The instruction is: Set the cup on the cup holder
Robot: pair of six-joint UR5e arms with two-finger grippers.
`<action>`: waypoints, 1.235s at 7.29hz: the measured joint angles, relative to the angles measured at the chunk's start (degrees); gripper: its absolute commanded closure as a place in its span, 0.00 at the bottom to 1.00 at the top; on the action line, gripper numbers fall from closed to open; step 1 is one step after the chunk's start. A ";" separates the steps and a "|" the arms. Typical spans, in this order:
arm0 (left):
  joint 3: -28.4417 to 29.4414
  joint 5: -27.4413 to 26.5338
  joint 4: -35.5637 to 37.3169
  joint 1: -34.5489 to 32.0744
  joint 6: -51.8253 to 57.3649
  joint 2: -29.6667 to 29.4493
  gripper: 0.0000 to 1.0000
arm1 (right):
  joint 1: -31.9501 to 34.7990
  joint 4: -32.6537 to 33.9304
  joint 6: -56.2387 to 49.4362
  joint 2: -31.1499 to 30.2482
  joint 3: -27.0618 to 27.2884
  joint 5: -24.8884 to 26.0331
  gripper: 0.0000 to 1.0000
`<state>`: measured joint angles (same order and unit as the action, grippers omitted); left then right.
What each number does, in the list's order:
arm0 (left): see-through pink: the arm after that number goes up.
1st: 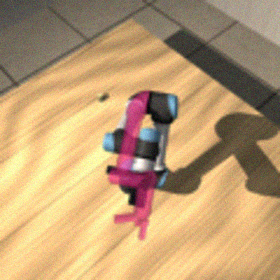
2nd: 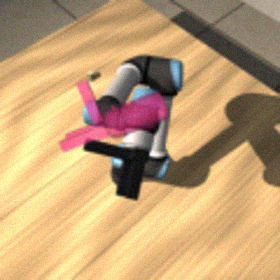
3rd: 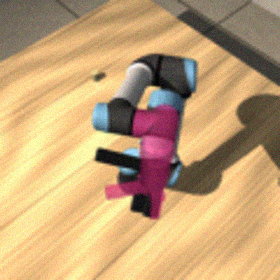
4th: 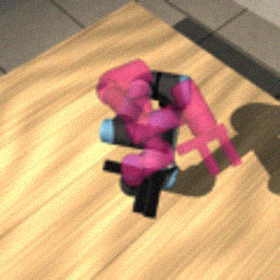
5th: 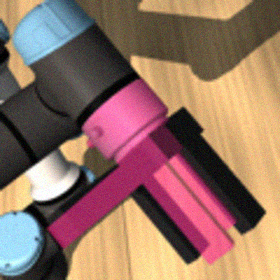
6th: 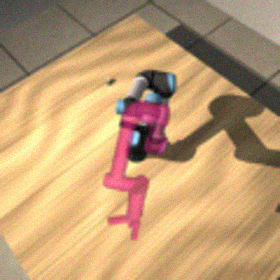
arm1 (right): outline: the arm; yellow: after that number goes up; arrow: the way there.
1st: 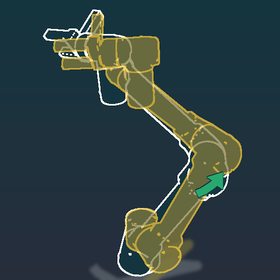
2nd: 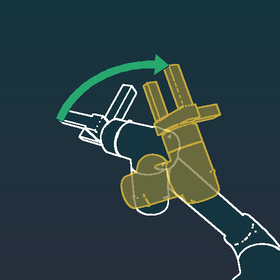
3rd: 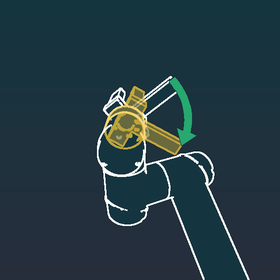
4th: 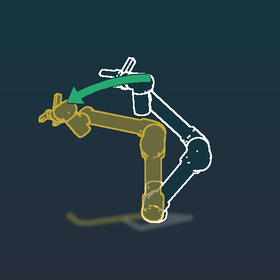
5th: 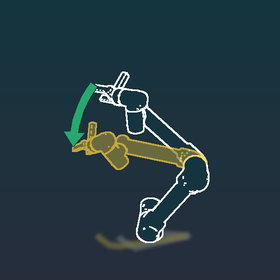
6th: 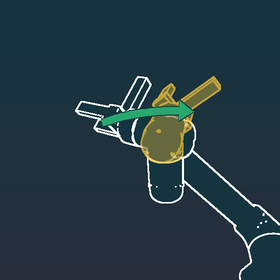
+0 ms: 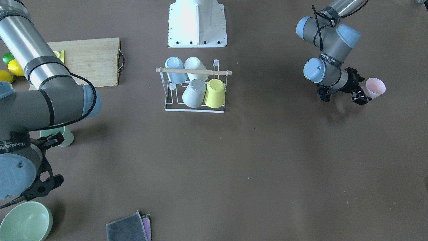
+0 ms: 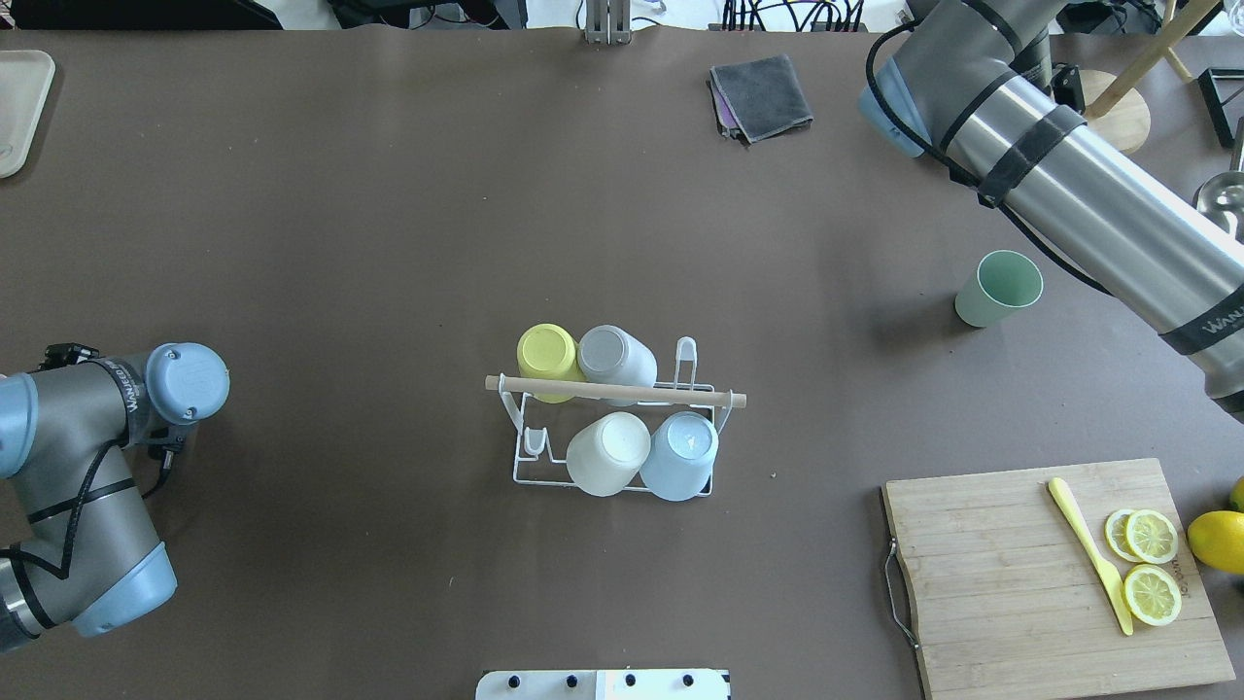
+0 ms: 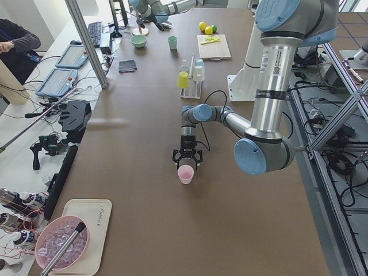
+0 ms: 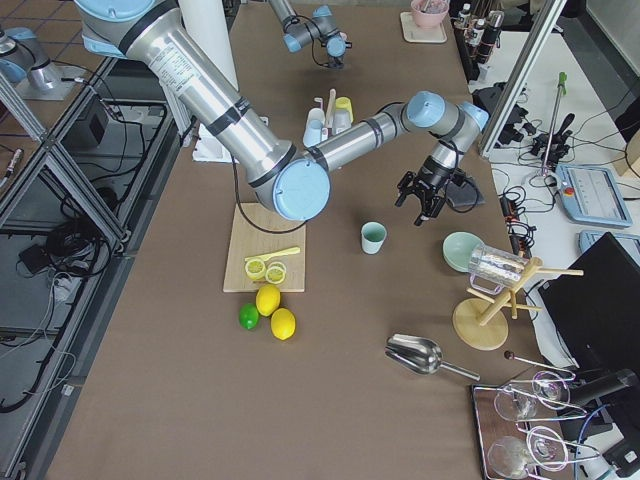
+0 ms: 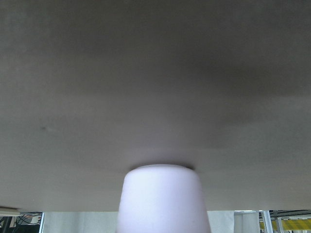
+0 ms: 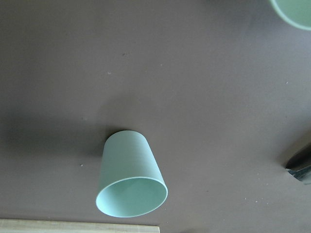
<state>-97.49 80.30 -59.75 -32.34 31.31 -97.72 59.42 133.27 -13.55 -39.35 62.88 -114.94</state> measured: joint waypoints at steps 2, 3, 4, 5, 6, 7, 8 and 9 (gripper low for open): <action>1.06 -0.05 -1.33 -0.03 0.04 0.14 0.03 | -1.27 2.12 -4.64 0.57 -1.29 0.12 0.00; 1.03 -0.04 -1.53 -0.10 0.05 0.41 0.03 | -2.33 2.67 -6.11 0.70 -2.61 0.12 0.00; 0.89 -0.02 -1.65 -0.17 0.08 0.87 0.03 | -3.10 3.06 -7.01 0.89 -4.29 -0.10 0.06; 0.89 -0.04 -2.07 -0.22 0.14 1.35 0.03 | -3.46 3.23 -8.57 1.01 -5.40 -0.35 0.13; 1.00 -0.05 -2.84 -0.24 0.20 1.89 0.03 | -3.62 3.24 -11.53 1.31 -5.64 -0.04 0.12; 1.10 -0.06 -3.42 -0.26 0.22 2.29 0.03 | -3.69 3.15 -14.24 1.67 -5.53 0.90 0.11; 1.11 -0.06 -3.80 -0.30 0.23 2.52 0.03 | -3.93 3.02 -15.70 1.80 -5.46 1.76 0.00; 1.05 -0.06 -4.06 -0.36 0.24 2.64 0.03 | -4.66 2.93 -16.45 1.76 -5.43 2.41 0.00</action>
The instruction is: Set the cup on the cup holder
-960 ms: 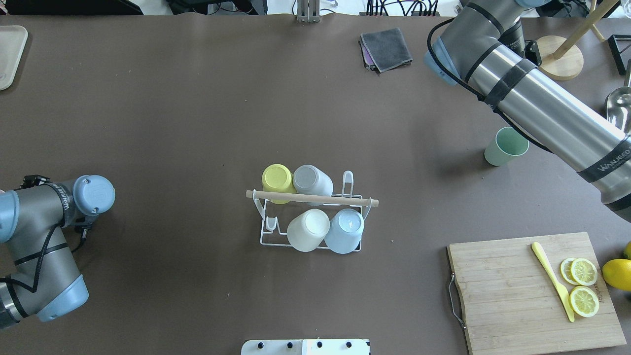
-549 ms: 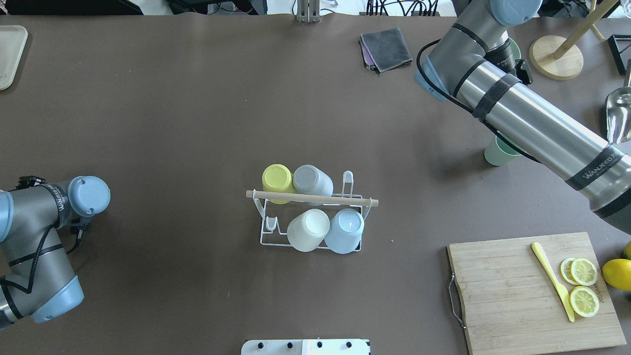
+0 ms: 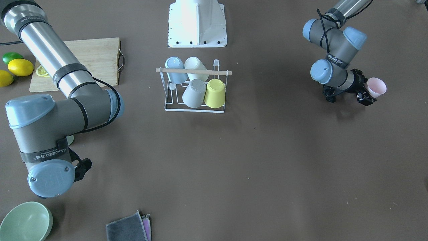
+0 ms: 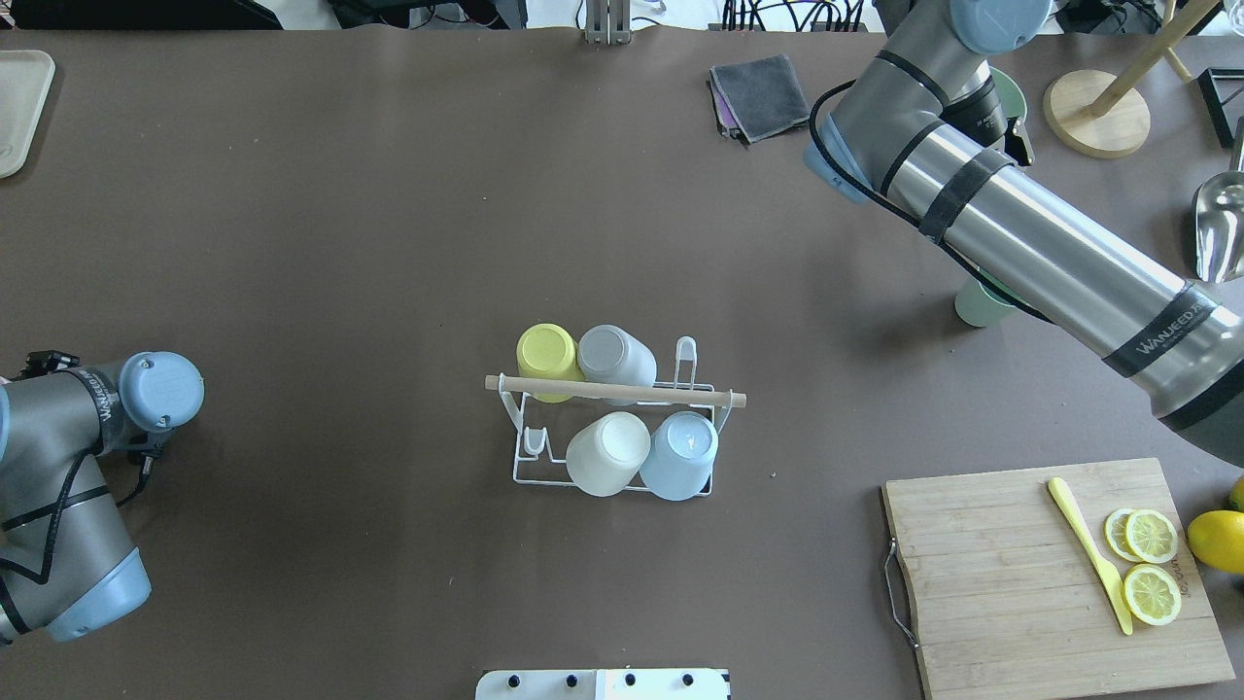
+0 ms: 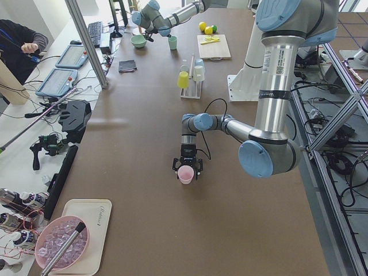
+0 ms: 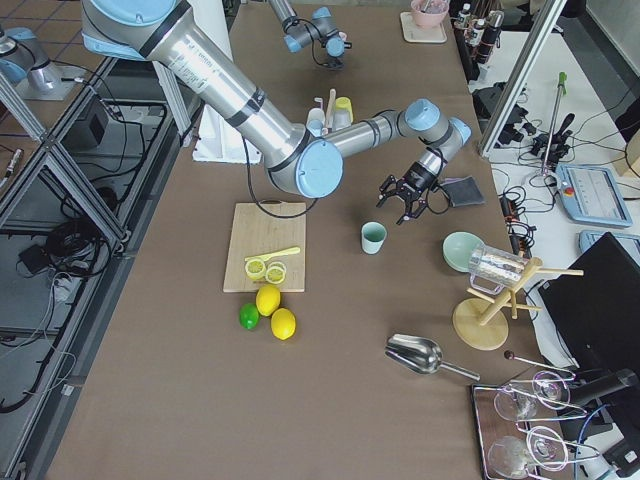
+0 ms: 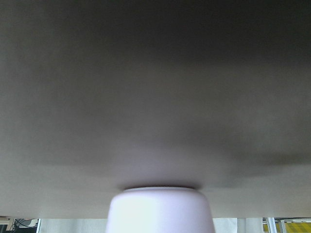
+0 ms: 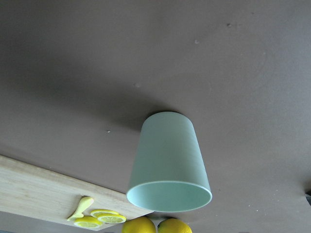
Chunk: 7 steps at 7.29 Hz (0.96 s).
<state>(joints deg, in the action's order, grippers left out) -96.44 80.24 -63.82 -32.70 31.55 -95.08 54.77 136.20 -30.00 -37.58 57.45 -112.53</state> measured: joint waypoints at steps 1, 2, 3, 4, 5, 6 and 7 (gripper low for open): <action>-0.05 0.00 -0.13 -0.09 -0.02 0.07 0.03 | -0.97 -0.04 -0.20 -0.08 0.00 0.50 0.00; -0.16 0.00 -0.50 -0.23 -0.04 0.39 0.03 | -1.86 -0.05 -0.02 -0.22 0.00 0.79 0.00; -0.28 0.02 -1.39 -0.37 -0.02 1.13 0.03 | -2.59 -0.18 0.38 -0.36 0.00 1.51 0.00; -0.30 0.04 -2.34 -0.48 -0.01 1.89 0.03 | -3.19 -0.90 0.64 -0.43 0.01 3.10 0.00; -0.32 0.04 -2.93 -0.55 0.00 2.41 0.06 | -3.78 -2.10 0.77 -0.38 0.01 5.09 0.00; -0.32 0.06 -3.47 -0.64 0.00 2.84 0.31 | -4.68 -2.86 0.85 -0.29 -0.01 6.77 0.00; -0.35 0.06 -3.85 -0.76 0.00 3.12 0.42 | -5.48 -3.28 0.87 -0.31 -0.14 8.01 0.00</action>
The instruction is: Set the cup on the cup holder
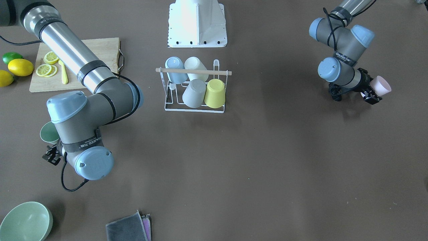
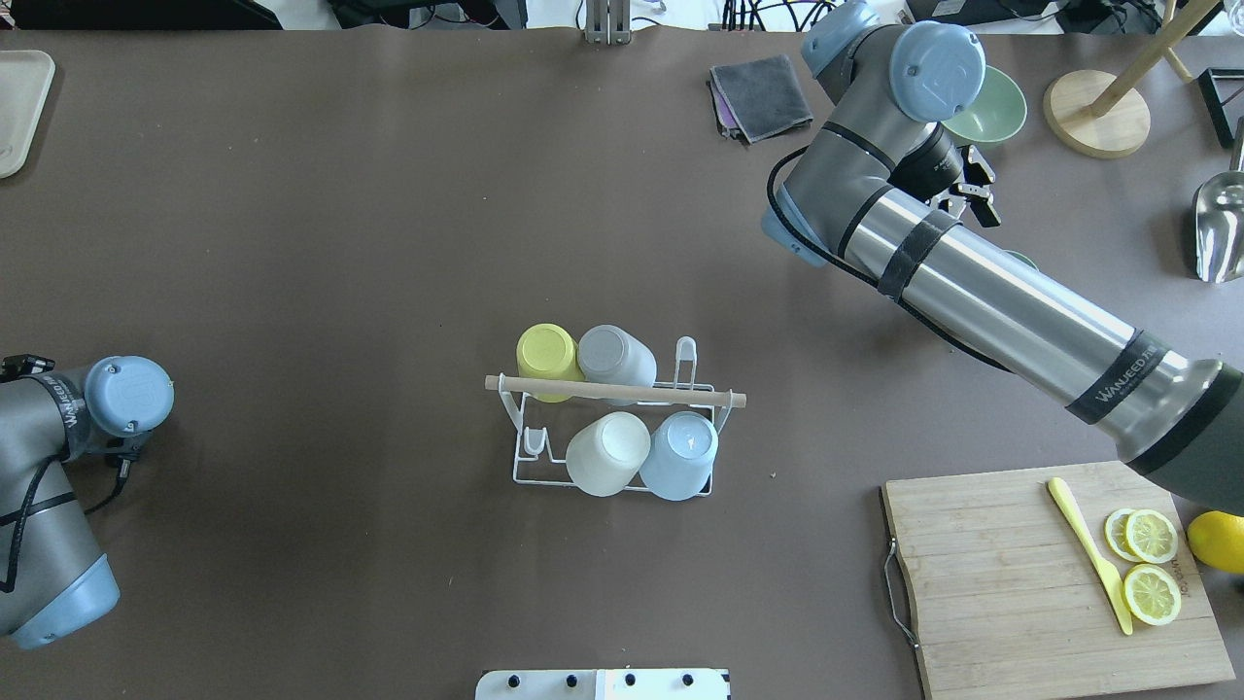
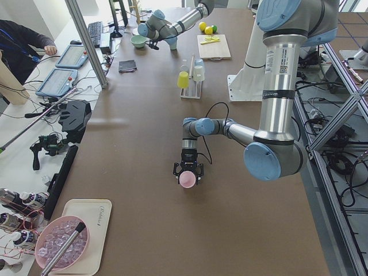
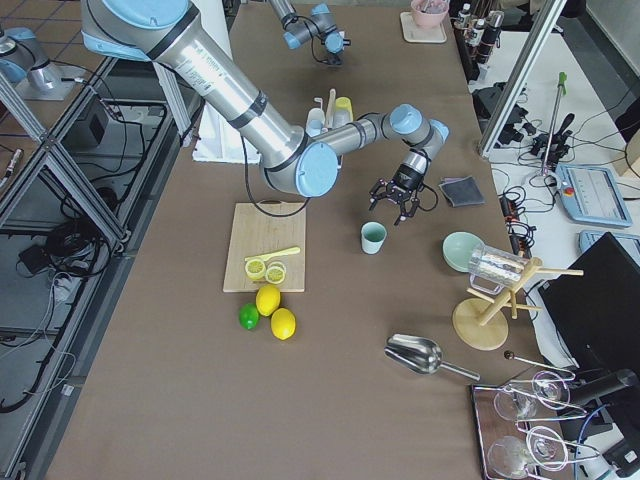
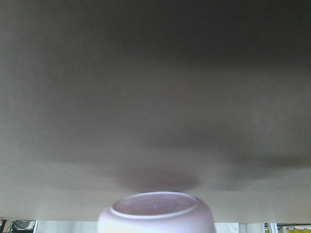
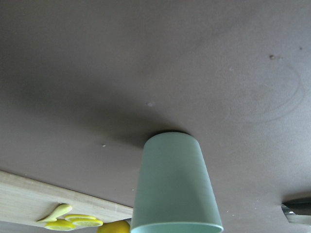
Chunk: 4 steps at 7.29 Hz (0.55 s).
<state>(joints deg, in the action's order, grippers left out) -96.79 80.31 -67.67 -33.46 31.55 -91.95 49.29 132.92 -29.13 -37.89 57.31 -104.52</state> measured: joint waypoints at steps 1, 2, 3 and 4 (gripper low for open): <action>-0.03 -0.03 -0.17 -0.16 0.00 0.13 0.44 | -0.72 -0.40 -0.01 -0.08 -0.25 1.19 0.00; -0.04 -0.03 -0.23 -0.29 0.00 0.16 0.44 | -1.34 -0.88 0.01 -0.20 -0.57 1.92 0.00; -0.13 0.00 -0.26 -0.38 0.00 0.18 0.44 | -1.76 -1.48 0.03 -0.26 -1.15 2.23 0.00; -0.36 0.01 -0.27 -0.71 0.04 0.22 0.44 | -2.14 -2.21 0.02 -0.26 -2.07 2.41 0.00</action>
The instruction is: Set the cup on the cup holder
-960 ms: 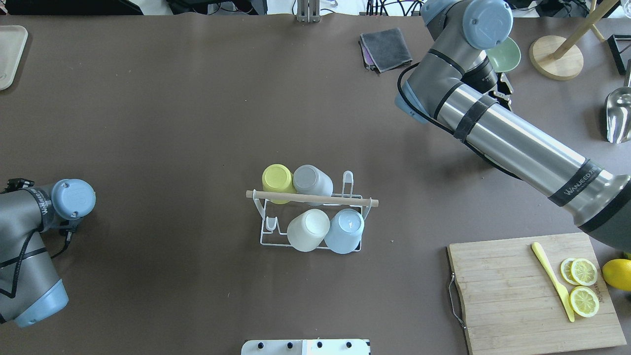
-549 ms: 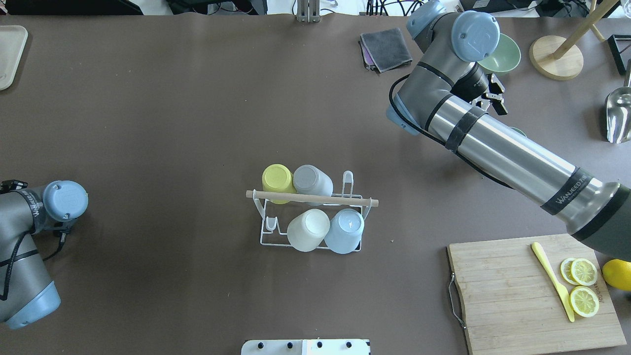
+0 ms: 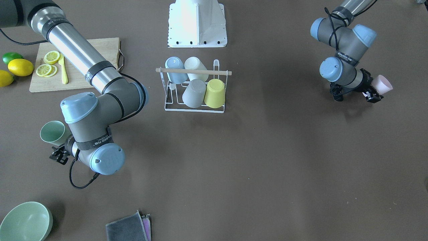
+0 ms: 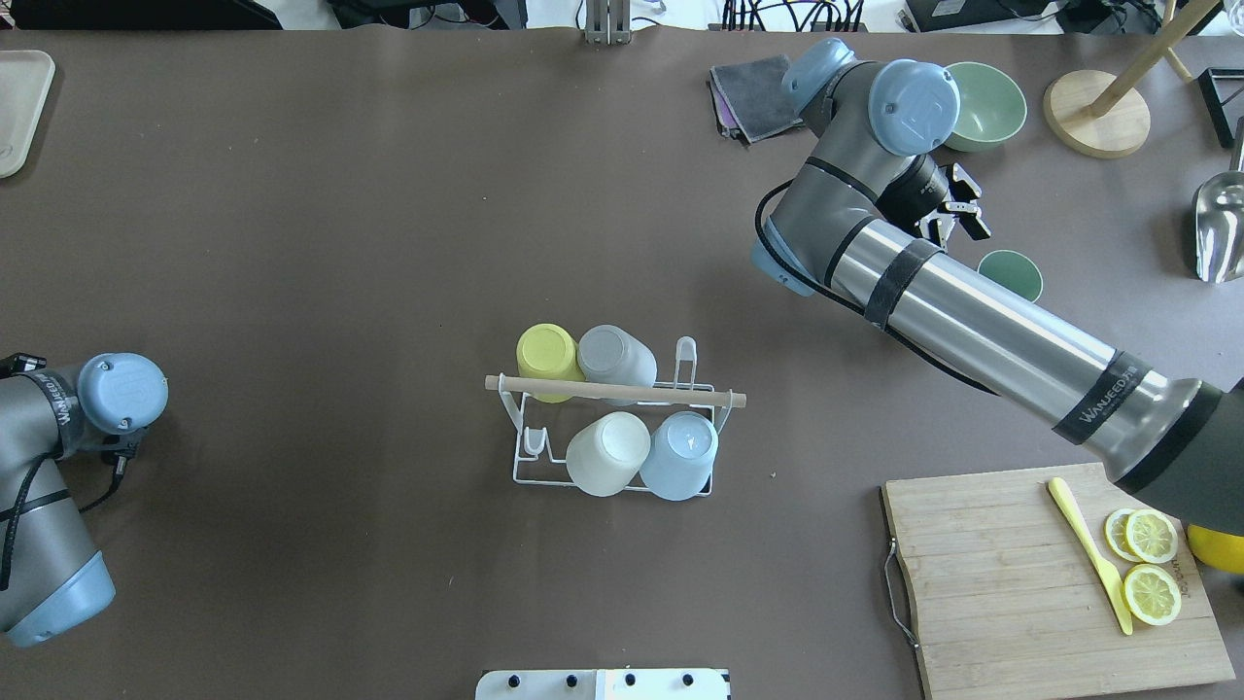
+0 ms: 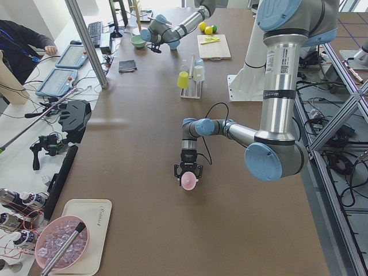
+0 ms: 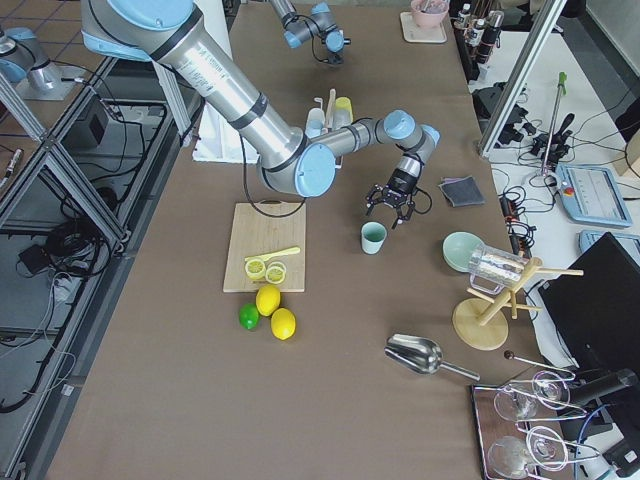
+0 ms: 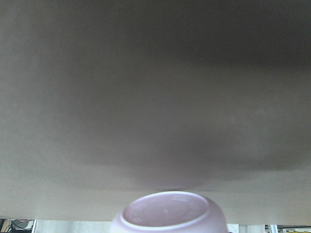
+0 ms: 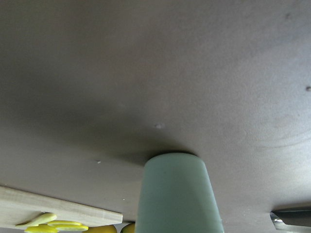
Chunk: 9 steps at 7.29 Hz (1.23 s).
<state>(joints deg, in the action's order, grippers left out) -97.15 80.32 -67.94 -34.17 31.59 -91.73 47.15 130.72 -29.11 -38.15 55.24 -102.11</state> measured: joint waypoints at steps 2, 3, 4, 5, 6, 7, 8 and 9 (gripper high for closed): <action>-1.04 0.03 0.00 -1.36 0.64 0.08 0.43 | -0.72 -0.70 -0.07 0.00 -1.21 1.18 0.00; -1.86 0.09 0.00 -2.47 0.85 0.10 0.43 | -1.02 -0.77 -0.12 0.00 -1.68 2.00 0.00; -3.11 0.20 0.00 -3.93 0.92 0.09 0.43 | -1.23 -0.80 -0.14 0.00 -2.28 2.54 0.00; -4.48 0.41 0.00 -5.57 0.97 -0.24 0.43 | -1.52 -0.81 -0.15 0.00 -2.88 2.91 0.00; -5.62 0.59 0.05 -6.94 1.00 -1.26 0.43 | -1.84 -0.81 -0.22 0.00 -3.36 3.28 0.00; -6.52 0.93 0.23 -8.20 0.99 -2.92 0.43 | -2.09 -0.81 -0.35 0.00 -3.82 3.65 0.00; -8.02 1.60 0.42 -9.41 0.91 -4.31 0.43 | -2.33 -0.82 -0.54 0.02 -4.20 4.19 0.00; -10.28 2.23 0.51 -10.27 0.69 -5.06 0.43 | -2.46 -0.80 -0.81 0.06 -4.55 5.09 0.00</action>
<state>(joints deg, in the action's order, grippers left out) -107.43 82.56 -67.42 -44.45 32.28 -96.79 44.69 129.92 -29.93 -38.09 50.69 -97.02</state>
